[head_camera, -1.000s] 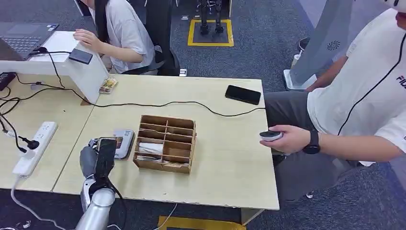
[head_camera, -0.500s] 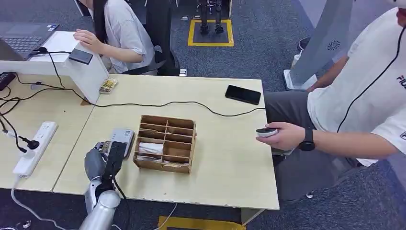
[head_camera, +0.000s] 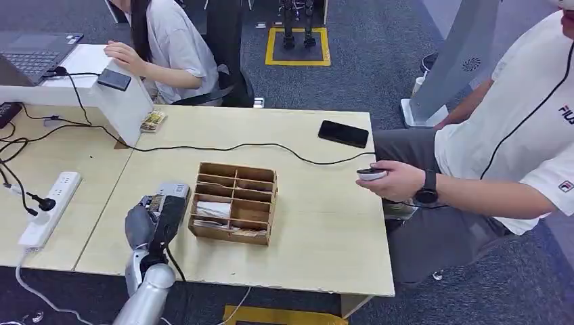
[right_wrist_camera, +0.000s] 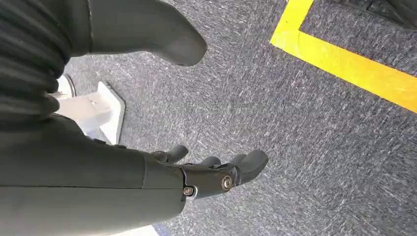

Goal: Pass the card to the sensor for recognition and then transmit it.

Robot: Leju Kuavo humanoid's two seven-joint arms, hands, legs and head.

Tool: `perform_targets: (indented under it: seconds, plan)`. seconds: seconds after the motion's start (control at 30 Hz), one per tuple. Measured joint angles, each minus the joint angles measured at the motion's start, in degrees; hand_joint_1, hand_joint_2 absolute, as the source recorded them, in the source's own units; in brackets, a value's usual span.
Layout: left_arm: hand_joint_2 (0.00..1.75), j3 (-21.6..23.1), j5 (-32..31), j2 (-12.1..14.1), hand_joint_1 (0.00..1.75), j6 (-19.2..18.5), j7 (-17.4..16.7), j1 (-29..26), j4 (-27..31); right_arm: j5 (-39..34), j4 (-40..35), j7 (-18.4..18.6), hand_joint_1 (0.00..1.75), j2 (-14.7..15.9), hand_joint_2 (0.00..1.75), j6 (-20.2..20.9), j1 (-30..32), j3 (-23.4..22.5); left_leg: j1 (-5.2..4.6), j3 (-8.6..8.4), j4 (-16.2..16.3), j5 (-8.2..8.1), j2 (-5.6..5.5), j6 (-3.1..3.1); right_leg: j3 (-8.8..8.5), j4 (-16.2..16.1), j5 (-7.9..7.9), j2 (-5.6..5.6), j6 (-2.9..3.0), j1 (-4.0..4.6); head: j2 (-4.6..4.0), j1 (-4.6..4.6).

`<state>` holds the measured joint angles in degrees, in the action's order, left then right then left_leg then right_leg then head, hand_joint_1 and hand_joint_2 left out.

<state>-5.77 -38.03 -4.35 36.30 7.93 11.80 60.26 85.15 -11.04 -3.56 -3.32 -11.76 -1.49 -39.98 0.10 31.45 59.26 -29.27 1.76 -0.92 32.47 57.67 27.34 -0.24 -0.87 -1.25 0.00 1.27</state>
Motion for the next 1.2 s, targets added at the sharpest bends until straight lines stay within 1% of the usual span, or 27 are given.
perform_targets:
  seconds: [0.4, 0.53, 0.73, 1.2]
  plan:
    - [1.75, 0.1, -1.4, -0.4, 1.75, 0.0, -0.3, 1.6, -1.1, 0.6, 0.0, -0.1, 0.0, 0.0, 1.75, 0.7, -0.1, 0.0, -0.01, 0.0, 0.0, 0.02, 0.0, -0.02, 0.0, 0.0, -0.01, 0.0, 0.0, 0.0, 0.0, 0.0]
    - [1.75, 0.2, -3.0, -0.4, 1.75, 0.7, -1.2, 1.7, -1.7, 0.9, 0.0, -0.1, 0.0, 0.0, 1.75, 0.7, -0.1, 0.1, -0.01, 0.0, 0.0, 0.02, 0.0, -0.03, 0.0, 0.0, -0.01, 0.0, 0.0, 0.0, 0.0, 0.02]
    - [1.75, 0.2, -5.2, -0.3, 1.75, 0.6, -3.0, 2.0, -3.1, 1.1, 0.0, -0.1, 0.0, 0.0, 1.75, 0.7, -0.1, 0.1, -0.01, 0.0, 0.0, 0.02, 0.0, -0.03, 0.0, 0.0, -0.01, 0.0, 0.0, 0.0, 0.0, 0.02]
    - [1.75, 0.2, -7.2, -0.2, 1.75, 2.2, -3.1, 2.5, -6.7, 1.1, 0.0, -0.2, 0.0, 0.0, 1.75, 0.9, -0.1, 0.1, -0.01, 0.0, 0.0, 0.02, 0.0, -0.03, 0.0, 0.0, -0.01, 0.0, 0.0, 0.0, 0.0, 0.0]
